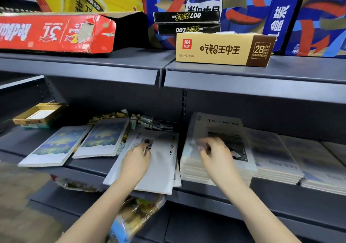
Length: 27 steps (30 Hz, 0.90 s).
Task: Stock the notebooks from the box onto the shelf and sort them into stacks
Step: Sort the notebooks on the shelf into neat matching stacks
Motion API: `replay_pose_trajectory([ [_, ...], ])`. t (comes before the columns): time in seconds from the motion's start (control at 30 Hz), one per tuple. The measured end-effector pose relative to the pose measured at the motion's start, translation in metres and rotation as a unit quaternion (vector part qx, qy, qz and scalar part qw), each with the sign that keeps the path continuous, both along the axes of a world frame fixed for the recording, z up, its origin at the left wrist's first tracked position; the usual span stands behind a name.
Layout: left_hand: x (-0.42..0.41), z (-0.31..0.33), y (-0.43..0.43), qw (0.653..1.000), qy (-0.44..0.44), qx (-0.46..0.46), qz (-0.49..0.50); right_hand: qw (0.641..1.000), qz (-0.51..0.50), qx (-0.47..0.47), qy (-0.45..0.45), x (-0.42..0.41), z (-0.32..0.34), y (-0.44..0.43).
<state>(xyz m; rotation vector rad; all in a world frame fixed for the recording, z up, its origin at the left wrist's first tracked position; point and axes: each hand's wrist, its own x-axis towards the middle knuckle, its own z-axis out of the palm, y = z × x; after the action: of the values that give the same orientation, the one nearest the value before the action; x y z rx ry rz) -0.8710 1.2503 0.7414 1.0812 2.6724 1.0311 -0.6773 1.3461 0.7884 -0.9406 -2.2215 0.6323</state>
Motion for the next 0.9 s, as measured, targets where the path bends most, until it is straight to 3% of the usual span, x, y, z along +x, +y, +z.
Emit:
replay_pose_trajectory([
  [0.13,-0.021,-0.010,-0.028,0.997,0.018,-0.062,0.049,0.992,0.113,-0.037,0.043,-0.032,-0.008,-0.032],
  [0.27,-0.034,-0.021,-0.048,0.995,0.010,-0.069,0.070,0.985,0.160,-0.065,0.004,-0.060,-0.029,-0.048],
  [0.5,-0.039,-0.030,-0.060,0.995,0.011,-0.063,0.071,0.982,0.135,-0.048,-0.126,-0.082,-0.070,-0.052],
  [0.8,-0.040,-0.032,-0.057,0.994,0.055,-0.036,0.088,0.989,0.091,-0.093,-0.072,-0.089,-0.079,-0.047],
  [0.9,-0.040,-0.027,-0.056,0.996,0.020,0.002,0.091,0.988,0.081,-0.117,-0.054,-0.090,-0.078,-0.046],
])
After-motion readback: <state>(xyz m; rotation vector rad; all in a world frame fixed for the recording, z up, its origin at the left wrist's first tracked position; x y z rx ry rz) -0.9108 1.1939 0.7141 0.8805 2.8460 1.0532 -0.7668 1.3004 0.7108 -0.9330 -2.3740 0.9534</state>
